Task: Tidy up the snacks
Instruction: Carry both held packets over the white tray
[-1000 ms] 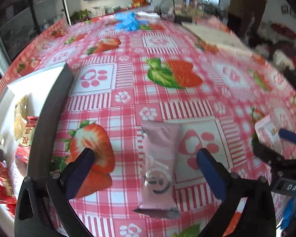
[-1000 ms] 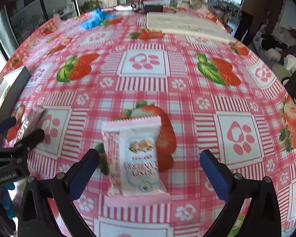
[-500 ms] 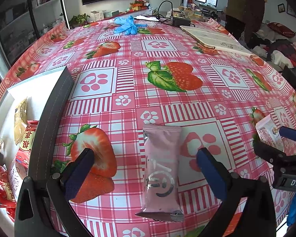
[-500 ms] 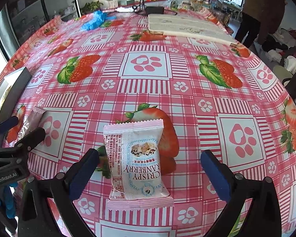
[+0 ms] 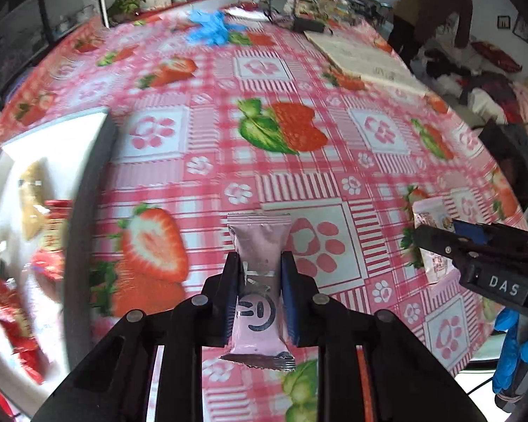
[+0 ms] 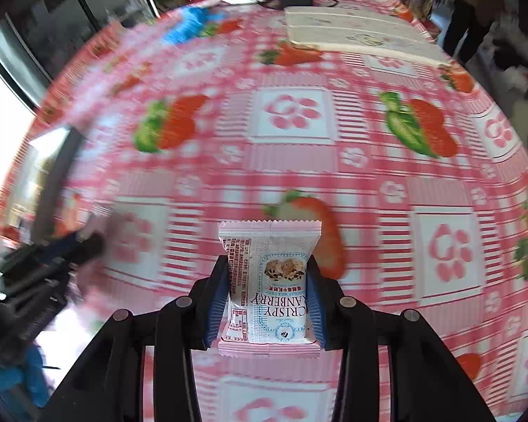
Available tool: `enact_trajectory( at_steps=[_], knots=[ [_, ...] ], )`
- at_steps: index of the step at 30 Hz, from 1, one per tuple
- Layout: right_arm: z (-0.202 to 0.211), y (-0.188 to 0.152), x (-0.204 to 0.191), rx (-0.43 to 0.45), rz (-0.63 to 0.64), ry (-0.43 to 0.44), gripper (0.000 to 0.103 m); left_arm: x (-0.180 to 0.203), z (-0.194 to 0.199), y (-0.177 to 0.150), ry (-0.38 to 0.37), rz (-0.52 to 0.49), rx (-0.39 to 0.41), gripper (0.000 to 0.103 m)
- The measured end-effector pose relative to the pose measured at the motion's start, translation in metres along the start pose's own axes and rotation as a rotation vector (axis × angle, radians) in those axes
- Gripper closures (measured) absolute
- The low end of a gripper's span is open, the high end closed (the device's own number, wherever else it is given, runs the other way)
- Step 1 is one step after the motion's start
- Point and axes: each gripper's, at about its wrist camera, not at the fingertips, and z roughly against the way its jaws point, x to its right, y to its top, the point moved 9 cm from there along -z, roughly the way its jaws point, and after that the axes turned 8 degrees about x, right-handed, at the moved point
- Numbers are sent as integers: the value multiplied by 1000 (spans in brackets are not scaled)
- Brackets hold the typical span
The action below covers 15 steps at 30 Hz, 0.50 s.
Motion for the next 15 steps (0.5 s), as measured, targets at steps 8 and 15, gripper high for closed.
enact_trajectory(
  at_steps=[8,15],
  knots=[
    [28,31,-103,58,131,153,61,-62,73,20,41,108,125,78],
    [33,40,-229,43,265,315,61,-161,118,8,216,203,167,78]
  ],
)
